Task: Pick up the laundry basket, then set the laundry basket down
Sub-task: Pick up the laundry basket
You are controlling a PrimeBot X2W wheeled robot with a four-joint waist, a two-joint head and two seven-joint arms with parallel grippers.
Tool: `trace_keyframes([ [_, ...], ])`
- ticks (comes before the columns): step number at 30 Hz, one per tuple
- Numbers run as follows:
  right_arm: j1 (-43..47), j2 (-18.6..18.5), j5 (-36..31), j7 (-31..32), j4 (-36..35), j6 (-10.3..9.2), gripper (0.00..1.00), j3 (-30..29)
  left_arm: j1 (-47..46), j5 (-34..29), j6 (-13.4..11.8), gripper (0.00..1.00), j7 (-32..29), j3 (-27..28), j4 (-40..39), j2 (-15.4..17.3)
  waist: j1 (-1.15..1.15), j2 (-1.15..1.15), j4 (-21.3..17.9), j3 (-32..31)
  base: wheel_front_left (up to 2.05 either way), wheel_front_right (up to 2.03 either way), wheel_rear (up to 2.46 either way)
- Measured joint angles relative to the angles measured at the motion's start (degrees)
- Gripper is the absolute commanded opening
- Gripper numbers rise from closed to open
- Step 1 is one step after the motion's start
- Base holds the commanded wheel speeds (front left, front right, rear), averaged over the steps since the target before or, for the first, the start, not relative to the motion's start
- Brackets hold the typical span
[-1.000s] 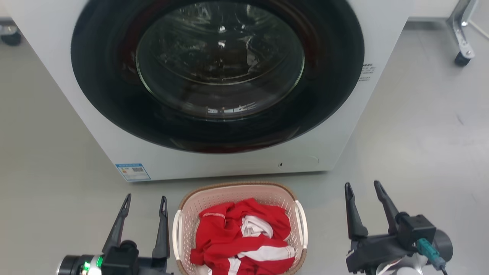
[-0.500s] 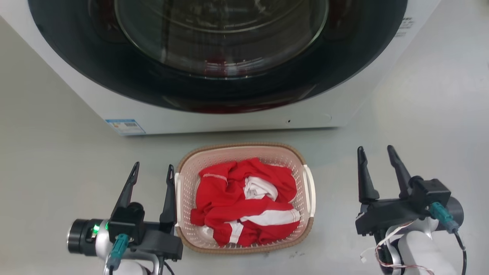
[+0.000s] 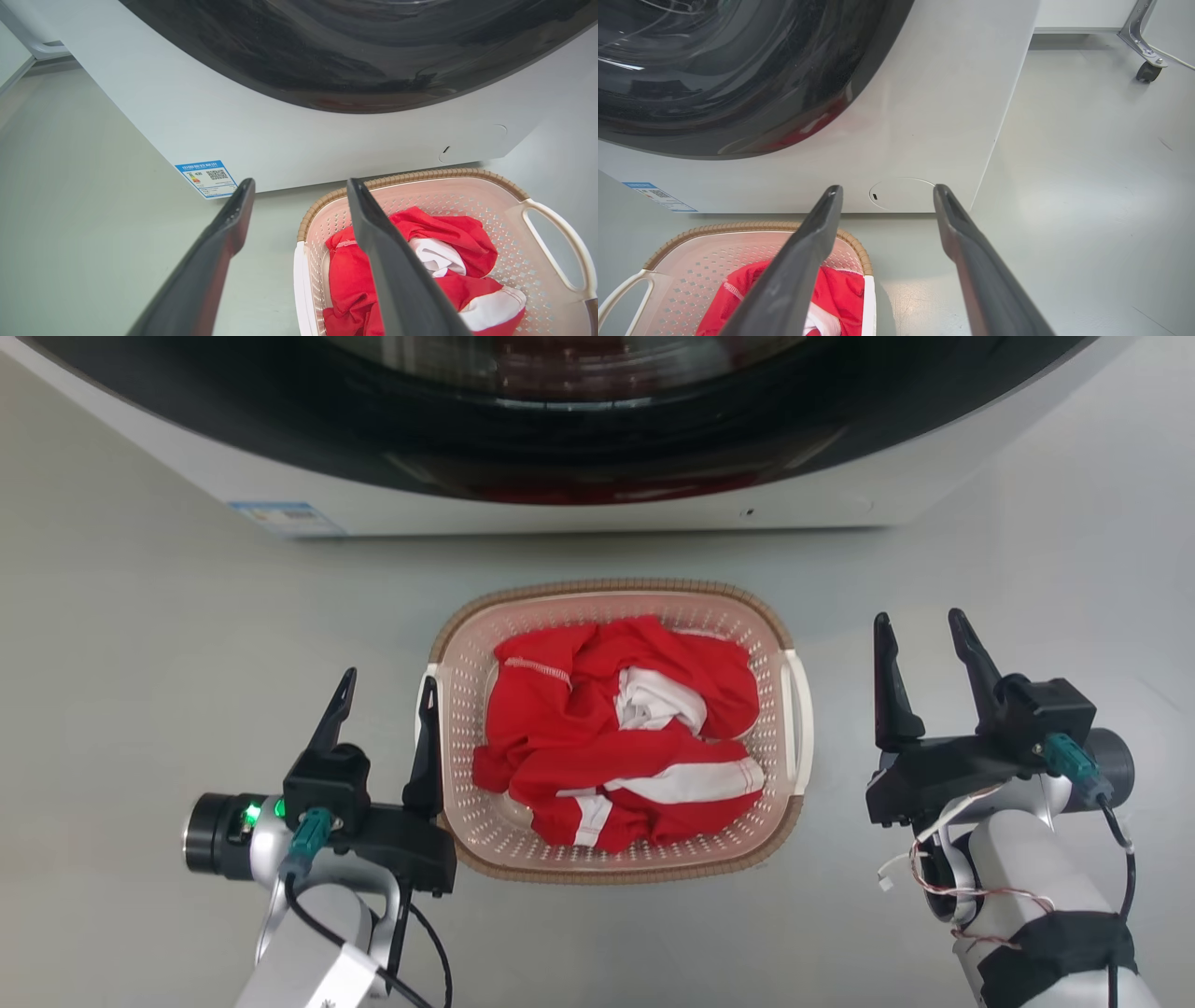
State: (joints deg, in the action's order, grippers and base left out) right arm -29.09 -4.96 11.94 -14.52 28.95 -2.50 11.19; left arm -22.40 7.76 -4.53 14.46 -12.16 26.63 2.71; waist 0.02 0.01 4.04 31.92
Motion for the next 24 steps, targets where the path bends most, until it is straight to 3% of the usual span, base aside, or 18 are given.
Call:
trace_keyframes([
  [16, -9.9, 0.0, -0.5, 0.3, 7.4, 0.0, 1.0, 0.4, -12.5, 2.8, 1.0, 1.0, -0.3, -1.9, 10.8, -0.7, -0.01, -0.01, 1.9, 13.9, 0.0, 0.0, 0.0],
  [24, -11.5, 0.0, -0.5, 0.2, 10.9, 0.16, 1.0, 1.0, -14.1, 3.8, 1.5, 1.0, -0.3, -3.0, 16.1, -0.9, -0.01, 0.0, 2.6, 18.5, 0.0, 0.0, 0.0],
])
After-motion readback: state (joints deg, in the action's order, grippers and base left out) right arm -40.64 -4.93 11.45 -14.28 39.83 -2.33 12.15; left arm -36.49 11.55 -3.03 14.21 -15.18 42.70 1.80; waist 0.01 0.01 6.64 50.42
